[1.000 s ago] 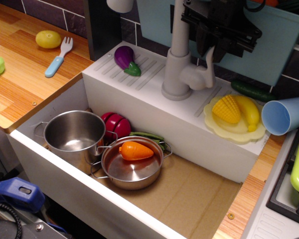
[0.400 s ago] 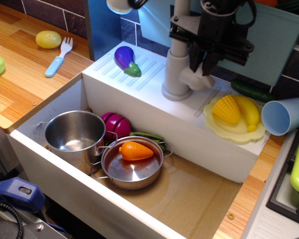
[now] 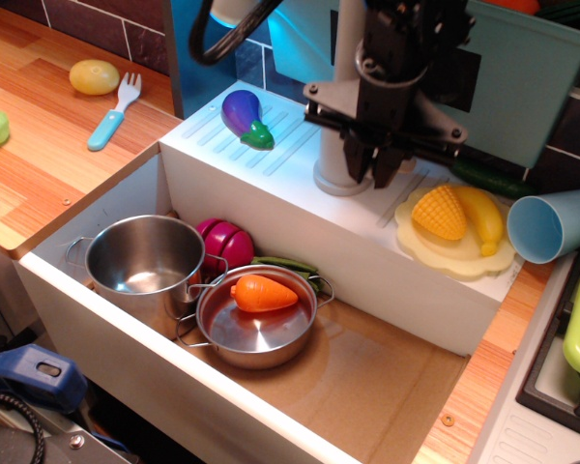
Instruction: Turn lever vertical to front
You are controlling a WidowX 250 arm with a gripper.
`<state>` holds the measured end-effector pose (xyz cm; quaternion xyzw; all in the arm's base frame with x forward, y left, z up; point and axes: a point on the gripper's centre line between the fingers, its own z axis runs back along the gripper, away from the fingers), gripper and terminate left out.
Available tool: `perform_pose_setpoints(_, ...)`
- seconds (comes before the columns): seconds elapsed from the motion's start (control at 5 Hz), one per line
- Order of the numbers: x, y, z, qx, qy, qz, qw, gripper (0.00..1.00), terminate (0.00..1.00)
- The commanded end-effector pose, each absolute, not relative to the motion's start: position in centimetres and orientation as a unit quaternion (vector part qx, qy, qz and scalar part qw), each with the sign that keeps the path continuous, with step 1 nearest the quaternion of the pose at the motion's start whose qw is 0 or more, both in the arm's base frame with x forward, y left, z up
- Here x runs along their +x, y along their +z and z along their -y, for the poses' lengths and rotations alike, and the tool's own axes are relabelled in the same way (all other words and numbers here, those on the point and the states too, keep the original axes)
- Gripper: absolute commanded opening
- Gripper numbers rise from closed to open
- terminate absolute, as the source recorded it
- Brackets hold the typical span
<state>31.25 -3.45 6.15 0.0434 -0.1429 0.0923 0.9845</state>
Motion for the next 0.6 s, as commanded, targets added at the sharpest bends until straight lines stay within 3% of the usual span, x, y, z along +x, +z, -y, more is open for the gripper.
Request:
perform_pose_setpoints(0.0,30.3,5.3,3.3,0.035,0.107,0.144,0.983,0.0,0.0)
perform_pose_setpoints(0.2,30.7,4.6,3.1,0.043,0.11,0.155,0.981,0.0,0.0)
perform_pose_setpoints(0.4,31.1,4.3,3.0,0.036,0.09,0.17,0.981,1.0,1.0)
